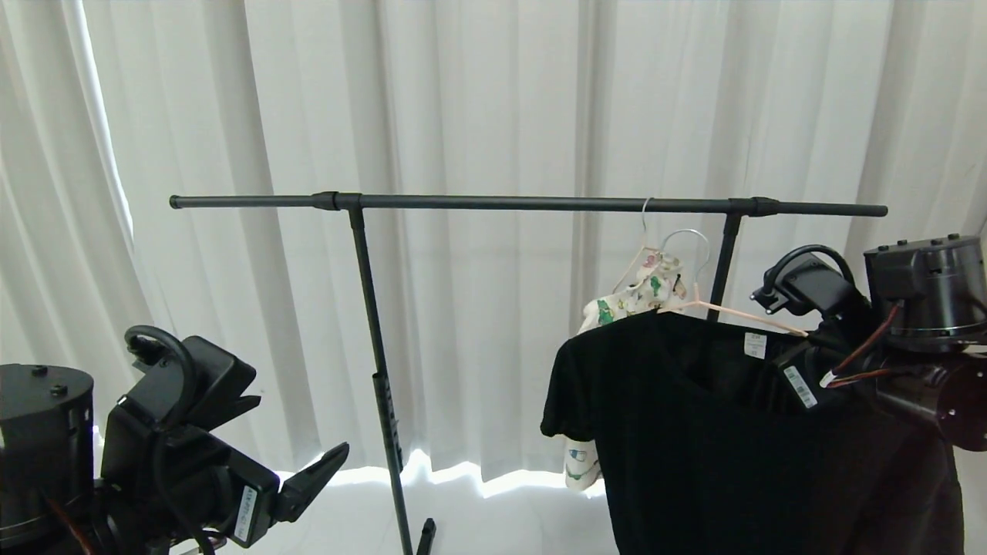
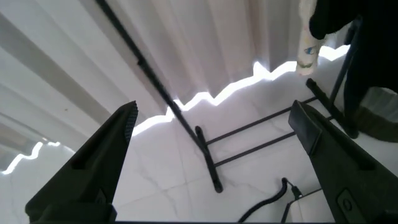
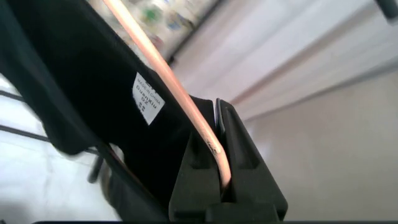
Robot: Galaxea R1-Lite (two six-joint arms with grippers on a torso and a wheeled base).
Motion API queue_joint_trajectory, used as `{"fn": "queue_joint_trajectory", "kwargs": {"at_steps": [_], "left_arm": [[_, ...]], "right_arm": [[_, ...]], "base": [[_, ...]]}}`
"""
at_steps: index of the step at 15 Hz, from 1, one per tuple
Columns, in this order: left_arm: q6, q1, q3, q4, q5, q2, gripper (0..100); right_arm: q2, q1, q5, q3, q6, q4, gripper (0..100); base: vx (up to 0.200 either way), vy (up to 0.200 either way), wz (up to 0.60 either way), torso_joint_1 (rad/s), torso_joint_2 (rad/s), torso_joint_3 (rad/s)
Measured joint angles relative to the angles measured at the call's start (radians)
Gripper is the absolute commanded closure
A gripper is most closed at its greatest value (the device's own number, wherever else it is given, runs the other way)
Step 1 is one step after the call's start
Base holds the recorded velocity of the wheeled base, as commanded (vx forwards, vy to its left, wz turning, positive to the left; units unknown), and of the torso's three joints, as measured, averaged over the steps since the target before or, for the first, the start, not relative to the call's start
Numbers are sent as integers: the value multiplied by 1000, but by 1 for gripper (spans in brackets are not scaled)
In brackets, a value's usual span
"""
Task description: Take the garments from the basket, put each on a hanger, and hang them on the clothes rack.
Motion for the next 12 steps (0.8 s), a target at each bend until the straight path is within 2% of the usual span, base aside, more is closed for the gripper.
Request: {"fn": "queue_joint_trajectory", "kwargs": {"at_steps": [2,8,9,12], "left_arm": [[-1,0,-6,0,0,4,0],[-1,0,-23,0,0,14,0],[-1,0,-23,1,0,13,0],[9,1,-23,0,-1,14,0]], "right_arm": [[4,13,0,-2,30,0,100],[42,84,-3,-28,130,7,100],[55,100,-3,-48,150,16,100],[112,141,-5,-187,247,155,100]], "base": [[0,200,0,2,5,2],[0,0,0,0,0,0],[0,0,0,0,0,0],[0,0,0,0,0,0]]}}
